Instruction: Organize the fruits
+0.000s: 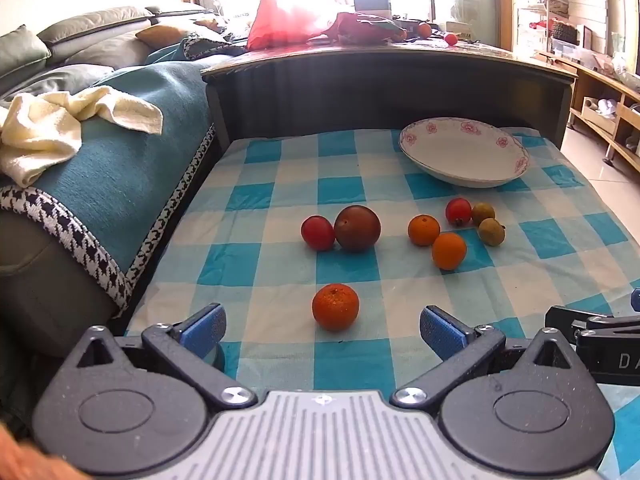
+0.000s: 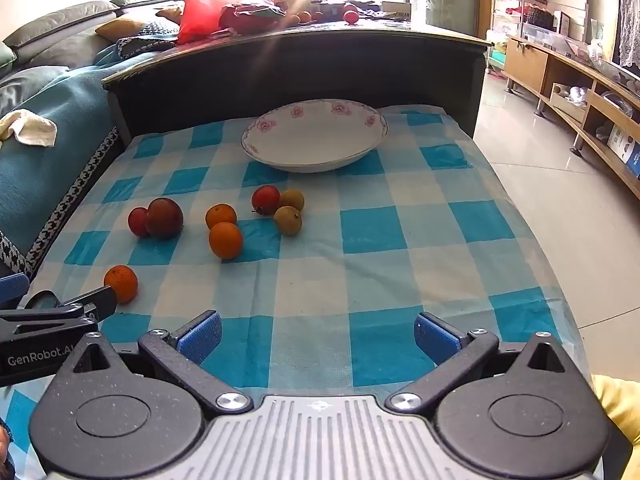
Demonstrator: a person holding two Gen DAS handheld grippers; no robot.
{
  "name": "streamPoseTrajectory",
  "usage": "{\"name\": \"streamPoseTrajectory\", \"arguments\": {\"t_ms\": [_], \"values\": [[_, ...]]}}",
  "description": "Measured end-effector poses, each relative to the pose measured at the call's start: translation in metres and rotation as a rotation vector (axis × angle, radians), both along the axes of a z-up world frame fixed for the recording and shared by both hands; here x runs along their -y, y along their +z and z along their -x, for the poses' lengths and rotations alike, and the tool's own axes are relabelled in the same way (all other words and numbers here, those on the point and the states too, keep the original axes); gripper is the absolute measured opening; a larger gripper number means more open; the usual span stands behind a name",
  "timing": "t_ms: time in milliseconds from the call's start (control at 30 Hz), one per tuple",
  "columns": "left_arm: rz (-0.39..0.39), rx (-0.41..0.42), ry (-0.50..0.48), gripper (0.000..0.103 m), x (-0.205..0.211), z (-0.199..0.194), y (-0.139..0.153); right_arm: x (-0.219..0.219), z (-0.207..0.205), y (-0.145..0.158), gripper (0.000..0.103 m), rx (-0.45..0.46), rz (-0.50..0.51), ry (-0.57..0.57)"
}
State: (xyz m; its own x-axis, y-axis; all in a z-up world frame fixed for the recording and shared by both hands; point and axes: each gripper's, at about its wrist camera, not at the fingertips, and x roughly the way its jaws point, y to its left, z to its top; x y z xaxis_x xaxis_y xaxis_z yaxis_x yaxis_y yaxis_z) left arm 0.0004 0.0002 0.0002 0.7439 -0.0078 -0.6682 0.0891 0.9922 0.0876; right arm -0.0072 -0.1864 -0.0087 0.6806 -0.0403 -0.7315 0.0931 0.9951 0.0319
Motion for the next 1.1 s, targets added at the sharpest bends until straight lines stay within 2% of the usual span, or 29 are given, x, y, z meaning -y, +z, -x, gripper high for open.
{"name": "streamPoseTrajectory", "arguments": {"t_ms": [267, 367, 867, 1100], "values": [[0.002, -0.016, -0.006, 0.103, -0.002, -0.004, -0.009, -0.001, -0.001, -0.004, 0.096, 0.006, -0.020, 0.009], [-0.001, -0.013, -0.002, 0.103, 0.002, -0.002, -0.010, -0.005, -0.009, -0.004, 0.096, -0.017, -0.008, 0.009], [-0.008, -0.024, -0.010, 0.103, 0.002, 0.002, -0.008, -0.001, -0.004, -0.009, 0.096, -0.022, -0.015, 0.019], [-0.024, -0.037, -0.007, 0.103, -0.002, 0.004, -0.008, -0.003, -0.009, -0.008, 0.093, -0.046, -0.051, 0.032]]}}
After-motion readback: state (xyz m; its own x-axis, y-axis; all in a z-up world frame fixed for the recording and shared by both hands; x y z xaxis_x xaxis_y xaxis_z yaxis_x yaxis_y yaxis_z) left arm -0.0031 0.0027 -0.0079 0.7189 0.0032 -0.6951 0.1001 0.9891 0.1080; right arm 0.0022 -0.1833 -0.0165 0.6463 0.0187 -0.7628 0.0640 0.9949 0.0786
